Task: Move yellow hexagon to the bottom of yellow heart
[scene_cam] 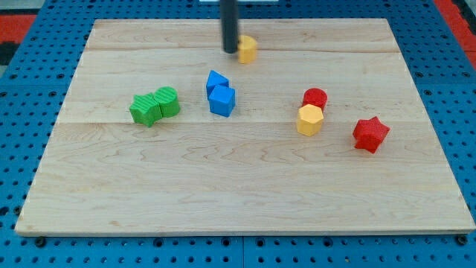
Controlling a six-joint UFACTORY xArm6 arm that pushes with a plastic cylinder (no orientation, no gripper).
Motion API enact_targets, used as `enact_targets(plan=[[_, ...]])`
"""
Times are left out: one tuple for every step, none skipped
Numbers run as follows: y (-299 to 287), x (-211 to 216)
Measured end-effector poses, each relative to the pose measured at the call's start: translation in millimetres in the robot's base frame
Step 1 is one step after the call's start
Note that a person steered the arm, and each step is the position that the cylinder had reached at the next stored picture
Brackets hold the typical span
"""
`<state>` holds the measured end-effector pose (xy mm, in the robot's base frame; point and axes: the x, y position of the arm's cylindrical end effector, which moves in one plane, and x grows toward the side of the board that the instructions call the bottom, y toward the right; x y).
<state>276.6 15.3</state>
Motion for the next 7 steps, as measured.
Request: enact_targets(plan=[[1,27],[55,62],[72,102],[117,132],[140,171],[116,178],[94,202]])
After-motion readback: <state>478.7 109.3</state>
